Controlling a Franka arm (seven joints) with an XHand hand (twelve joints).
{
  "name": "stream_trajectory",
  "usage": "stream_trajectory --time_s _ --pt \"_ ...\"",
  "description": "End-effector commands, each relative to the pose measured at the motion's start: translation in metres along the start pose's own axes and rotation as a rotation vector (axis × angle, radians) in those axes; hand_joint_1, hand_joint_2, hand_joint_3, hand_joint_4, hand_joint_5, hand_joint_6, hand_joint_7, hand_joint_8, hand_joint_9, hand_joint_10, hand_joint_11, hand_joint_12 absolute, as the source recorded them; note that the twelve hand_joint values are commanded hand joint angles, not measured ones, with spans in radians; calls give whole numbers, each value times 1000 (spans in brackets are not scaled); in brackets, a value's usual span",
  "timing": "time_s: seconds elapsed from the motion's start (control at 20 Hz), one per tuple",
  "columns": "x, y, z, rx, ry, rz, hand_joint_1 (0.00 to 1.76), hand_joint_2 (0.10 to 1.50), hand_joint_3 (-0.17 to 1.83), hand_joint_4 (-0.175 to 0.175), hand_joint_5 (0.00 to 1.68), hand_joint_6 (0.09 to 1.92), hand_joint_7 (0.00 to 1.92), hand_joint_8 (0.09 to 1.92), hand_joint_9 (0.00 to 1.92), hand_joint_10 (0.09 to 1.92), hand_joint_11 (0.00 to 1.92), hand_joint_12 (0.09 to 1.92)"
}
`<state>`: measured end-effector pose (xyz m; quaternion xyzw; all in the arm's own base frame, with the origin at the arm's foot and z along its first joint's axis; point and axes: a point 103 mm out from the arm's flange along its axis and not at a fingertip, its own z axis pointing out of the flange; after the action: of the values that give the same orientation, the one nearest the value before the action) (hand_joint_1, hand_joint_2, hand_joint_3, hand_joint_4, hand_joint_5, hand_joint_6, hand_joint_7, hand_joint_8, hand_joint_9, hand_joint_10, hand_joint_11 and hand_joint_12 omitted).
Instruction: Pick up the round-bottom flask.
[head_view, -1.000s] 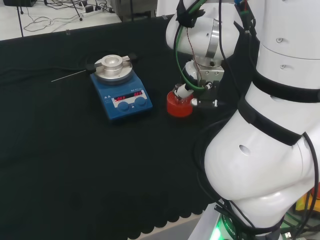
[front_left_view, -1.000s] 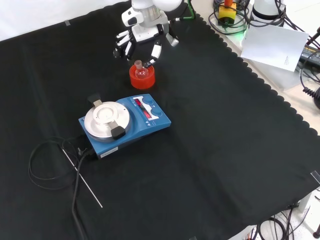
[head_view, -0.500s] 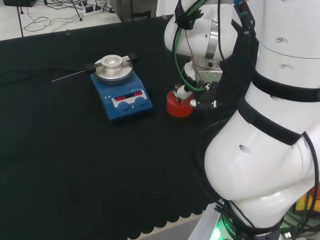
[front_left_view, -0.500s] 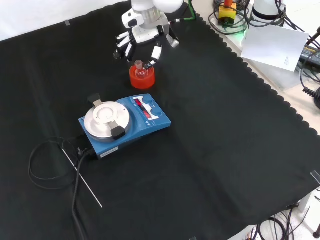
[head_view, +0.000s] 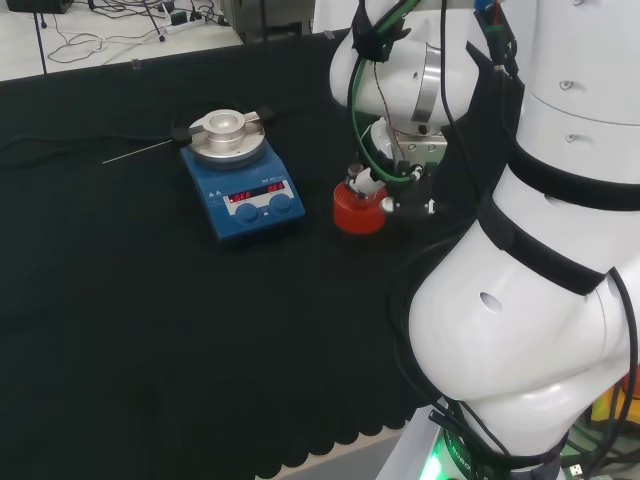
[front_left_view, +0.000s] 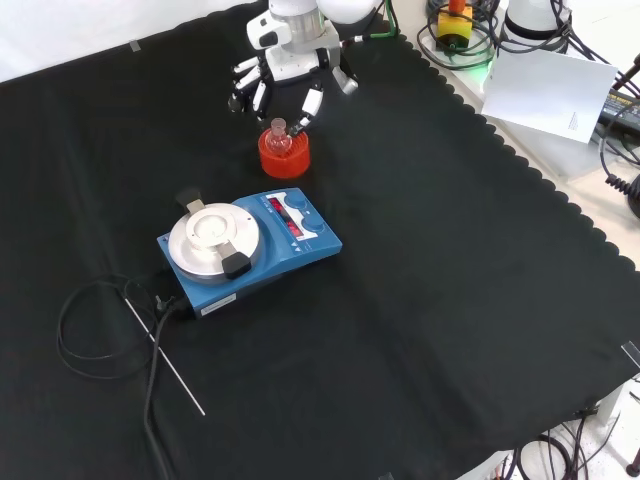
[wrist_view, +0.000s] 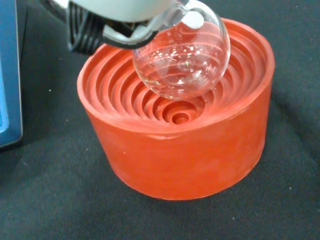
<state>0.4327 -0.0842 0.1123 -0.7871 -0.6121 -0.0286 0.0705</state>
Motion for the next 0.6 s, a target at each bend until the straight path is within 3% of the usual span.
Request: stream_trajectory --time_s 0.05,0.25,0.6 --pt "-5 -3 -17 26 33 17 1103 670 723 155 1173 879 331 695 571 637 152 1396" --pt "-3 -4 -35 63 53 24 1107 663 737 143 1173 886 316 691 562 633 143 1397" --pt "9 -5 -74 70 68 27 1114 648 764 119 1178 892 294 688 545 634 133 1403"
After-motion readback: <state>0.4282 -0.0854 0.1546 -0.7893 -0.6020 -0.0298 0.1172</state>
